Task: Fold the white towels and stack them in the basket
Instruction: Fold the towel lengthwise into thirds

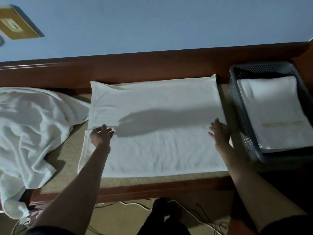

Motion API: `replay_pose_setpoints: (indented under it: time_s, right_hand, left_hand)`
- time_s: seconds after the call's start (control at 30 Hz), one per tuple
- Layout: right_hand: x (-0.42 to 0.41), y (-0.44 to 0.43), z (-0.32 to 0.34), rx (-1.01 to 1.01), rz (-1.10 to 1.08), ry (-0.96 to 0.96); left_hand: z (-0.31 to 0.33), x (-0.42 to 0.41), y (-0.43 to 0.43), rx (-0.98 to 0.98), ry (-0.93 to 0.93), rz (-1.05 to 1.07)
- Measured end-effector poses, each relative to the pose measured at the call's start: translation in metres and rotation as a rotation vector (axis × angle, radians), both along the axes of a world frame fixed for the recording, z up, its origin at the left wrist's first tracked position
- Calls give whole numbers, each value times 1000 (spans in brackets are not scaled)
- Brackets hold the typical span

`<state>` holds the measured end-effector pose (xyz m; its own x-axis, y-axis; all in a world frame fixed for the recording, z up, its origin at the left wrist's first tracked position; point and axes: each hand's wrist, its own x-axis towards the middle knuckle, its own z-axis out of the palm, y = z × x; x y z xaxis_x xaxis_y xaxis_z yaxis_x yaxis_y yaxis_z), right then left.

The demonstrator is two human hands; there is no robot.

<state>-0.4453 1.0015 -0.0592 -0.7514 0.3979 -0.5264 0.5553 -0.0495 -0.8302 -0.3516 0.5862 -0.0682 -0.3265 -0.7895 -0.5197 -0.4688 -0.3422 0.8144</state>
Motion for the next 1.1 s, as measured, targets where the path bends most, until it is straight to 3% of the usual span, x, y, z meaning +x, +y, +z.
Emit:
replay_pose_setpoints:
  time_s: [0.1, 0.23, 0.3, 0.4, 0.53, 0.8, 0.97, 1.1]
  right_hand:
    - [27, -4, -11, 375, 315, 163]
    - [67, -15, -41, 741, 727, 461]
    - [79, -22, -58, 860, 853, 486]
    - [89, -27, -74, 952, 1000, 395]
    - [82, -9, -84, 1059, 1131, 409]
    - [47, 65, -84, 1111, 1241, 463]
    - [24, 107, -89, 1059, 964, 420]
    - [26, 95, -85, 1167, 819, 355]
  left_hand:
    - [-11, 3, 53, -364, -3, -431]
    - [-23, 13, 134, -649, 19, -982]
    - [-34, 14, 169, -812, 21, -1182]
    - [-58, 13, 189, -898, -101, -1385]
    - [-74, 18, 198, -1065, -247, -1447]
    - [-73, 17, 204, -1135, -297, -1400]
    - [-73, 17, 205, -1148, -303, -1388]
    - [-73, 18, 206, -1172, -305, -1371]
